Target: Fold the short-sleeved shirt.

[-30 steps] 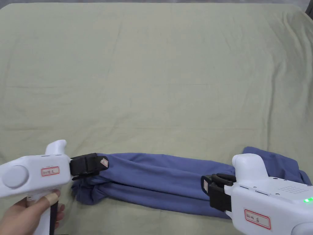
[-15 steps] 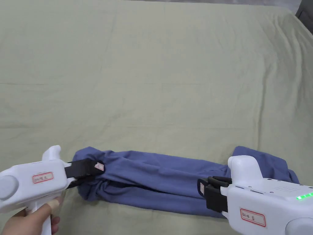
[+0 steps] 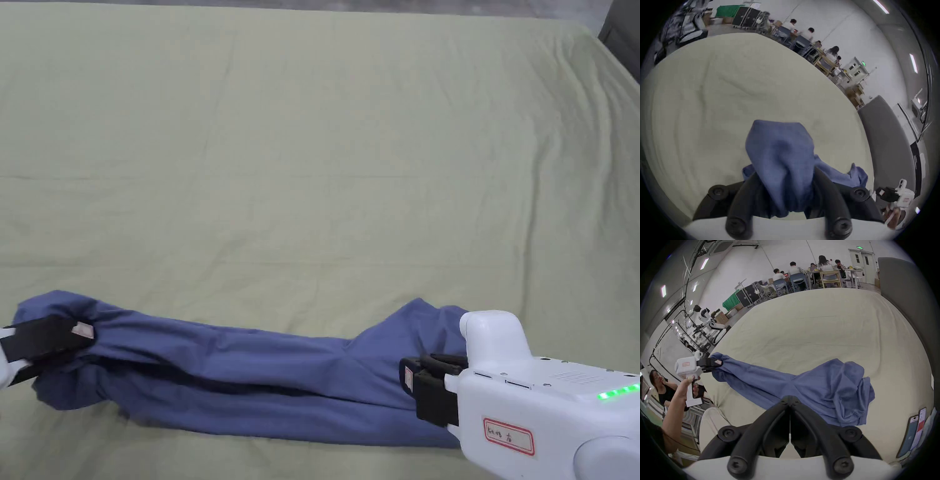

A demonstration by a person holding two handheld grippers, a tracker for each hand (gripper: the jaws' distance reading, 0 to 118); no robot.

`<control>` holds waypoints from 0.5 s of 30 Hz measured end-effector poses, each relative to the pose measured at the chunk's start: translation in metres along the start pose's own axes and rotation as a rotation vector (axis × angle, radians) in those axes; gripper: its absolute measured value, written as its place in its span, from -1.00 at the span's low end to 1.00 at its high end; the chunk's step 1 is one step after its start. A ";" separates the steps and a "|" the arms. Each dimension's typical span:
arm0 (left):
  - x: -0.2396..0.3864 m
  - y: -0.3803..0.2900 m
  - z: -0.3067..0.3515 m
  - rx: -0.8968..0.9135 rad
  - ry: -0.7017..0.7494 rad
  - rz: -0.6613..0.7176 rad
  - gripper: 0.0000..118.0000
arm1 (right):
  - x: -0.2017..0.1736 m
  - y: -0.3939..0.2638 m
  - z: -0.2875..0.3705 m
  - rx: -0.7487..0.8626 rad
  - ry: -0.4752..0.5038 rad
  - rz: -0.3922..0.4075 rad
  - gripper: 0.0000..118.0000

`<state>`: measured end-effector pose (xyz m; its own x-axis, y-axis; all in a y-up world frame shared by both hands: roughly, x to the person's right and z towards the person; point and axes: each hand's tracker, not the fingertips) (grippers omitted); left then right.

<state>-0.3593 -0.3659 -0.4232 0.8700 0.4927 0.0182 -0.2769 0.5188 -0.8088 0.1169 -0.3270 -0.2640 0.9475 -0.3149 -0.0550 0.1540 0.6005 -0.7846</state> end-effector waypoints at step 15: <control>0.158 -0.128 -0.135 -0.166 -0.058 -0.183 0.28 | 0.013 -0.008 0.002 -0.037 -0.055 -0.009 -0.95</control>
<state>-0.1315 -0.4485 -0.3959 0.8734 0.4428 0.2028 -0.0422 0.4836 -0.8743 0.1283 -0.3346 -0.2575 0.9602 -0.2788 -0.0152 0.1527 0.5700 -0.8073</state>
